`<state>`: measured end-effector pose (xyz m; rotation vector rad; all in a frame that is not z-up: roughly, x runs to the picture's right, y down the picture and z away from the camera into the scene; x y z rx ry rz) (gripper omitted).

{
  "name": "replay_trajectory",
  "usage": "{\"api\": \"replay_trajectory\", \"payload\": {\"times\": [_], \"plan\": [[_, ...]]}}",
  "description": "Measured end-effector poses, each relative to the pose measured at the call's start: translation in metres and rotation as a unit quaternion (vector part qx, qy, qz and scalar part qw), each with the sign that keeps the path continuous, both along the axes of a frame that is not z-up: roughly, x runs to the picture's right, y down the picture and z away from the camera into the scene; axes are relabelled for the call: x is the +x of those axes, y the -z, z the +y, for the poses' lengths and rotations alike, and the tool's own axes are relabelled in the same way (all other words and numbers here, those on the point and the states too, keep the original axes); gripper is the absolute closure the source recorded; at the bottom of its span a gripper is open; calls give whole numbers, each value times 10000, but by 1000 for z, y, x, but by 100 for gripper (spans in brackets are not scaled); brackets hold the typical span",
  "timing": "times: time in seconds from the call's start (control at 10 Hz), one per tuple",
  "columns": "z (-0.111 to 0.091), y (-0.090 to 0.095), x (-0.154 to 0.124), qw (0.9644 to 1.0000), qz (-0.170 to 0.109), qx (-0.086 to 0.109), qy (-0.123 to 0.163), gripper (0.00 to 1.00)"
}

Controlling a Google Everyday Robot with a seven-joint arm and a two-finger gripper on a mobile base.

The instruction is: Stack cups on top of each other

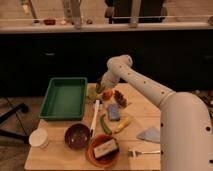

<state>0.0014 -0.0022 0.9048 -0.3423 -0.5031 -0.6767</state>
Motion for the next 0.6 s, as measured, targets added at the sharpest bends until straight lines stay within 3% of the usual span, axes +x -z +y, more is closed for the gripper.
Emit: {"api": "replay_trajectory", "payload": {"times": [0.6], "plan": [[-16,9,-6,9996,-92,205,143,100]]}}
